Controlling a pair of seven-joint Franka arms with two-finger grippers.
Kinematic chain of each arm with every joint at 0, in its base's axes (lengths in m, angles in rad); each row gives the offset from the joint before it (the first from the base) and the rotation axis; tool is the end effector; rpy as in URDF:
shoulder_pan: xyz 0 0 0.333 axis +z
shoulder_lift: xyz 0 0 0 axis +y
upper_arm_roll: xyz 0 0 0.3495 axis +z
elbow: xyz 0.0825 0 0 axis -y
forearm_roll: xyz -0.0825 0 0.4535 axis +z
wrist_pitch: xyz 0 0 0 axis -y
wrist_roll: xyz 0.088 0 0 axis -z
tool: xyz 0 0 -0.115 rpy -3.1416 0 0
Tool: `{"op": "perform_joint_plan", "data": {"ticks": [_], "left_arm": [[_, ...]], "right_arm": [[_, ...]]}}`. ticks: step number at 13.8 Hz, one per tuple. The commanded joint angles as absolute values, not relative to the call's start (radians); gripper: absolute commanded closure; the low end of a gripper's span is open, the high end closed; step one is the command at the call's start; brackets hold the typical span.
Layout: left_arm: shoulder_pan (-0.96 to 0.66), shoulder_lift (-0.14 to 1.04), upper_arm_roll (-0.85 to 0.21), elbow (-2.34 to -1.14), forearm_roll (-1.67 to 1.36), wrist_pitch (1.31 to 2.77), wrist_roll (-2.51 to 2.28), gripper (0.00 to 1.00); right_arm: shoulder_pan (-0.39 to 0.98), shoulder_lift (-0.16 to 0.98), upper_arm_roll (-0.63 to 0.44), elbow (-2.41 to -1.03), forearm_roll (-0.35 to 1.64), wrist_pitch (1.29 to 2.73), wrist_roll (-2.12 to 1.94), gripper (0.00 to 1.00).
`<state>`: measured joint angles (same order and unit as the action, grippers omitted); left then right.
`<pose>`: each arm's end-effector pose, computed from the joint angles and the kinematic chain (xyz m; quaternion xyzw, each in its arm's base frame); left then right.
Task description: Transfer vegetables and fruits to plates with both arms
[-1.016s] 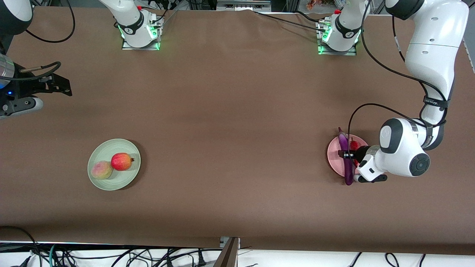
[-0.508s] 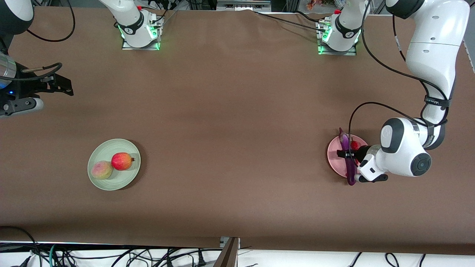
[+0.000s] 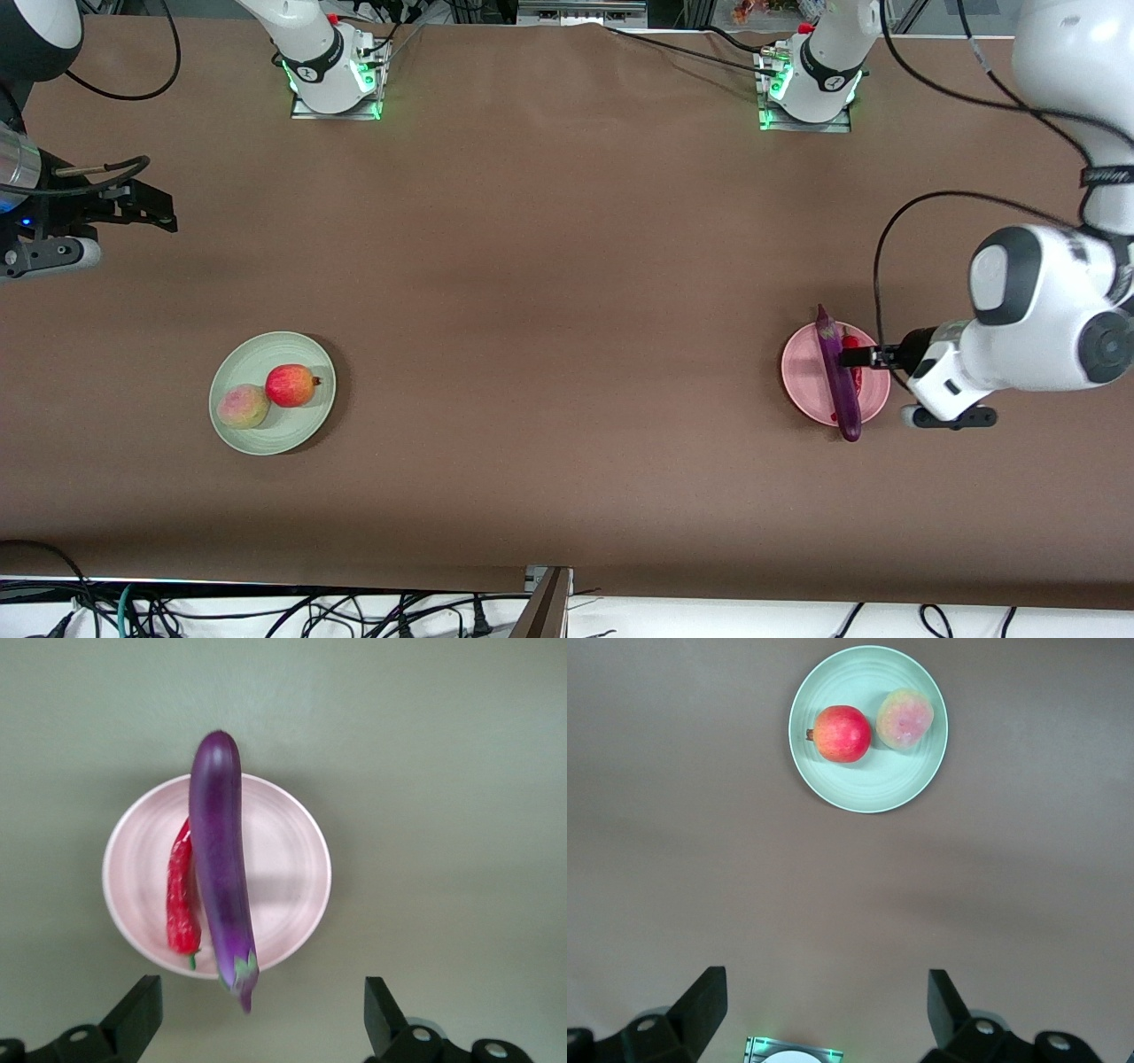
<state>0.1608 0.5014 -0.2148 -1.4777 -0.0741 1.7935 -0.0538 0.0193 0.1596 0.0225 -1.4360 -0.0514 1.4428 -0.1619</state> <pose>0.7539 -0.0239 0.3743 0.9922 0.0195 -0.0917 0.0826 0.6616 0.0201 0.6093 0.9918 0.1000 -0.0776 0.0193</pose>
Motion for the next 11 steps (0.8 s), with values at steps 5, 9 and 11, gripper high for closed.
{"op": "perform_joint_plan", "data": {"ticks": [5, 9, 11], "left_arm": [[0.231, 0.076, -0.222, -1.525, -0.048, 1.582, -0.04, 0.0], [0.27, -0.024, -0.227, -1.613, -0.019, 1.577, -0.04, 0.0], [0.27, -0.018, -0.233, -1.617, 0.023, 1.605, -0.04, 0.0]], "right_arm": [[0.015, 0.146, 0.029, -1.437, -0.04, 1.448, -0.149, 0.0], [0.017, 0.147, 0.031, -1.437, -0.041, 1.453, -0.149, 0.0], [0.017, 0.152, 0.031, -1.436, -0.043, 1.453, -0.149, 0.0]]}}
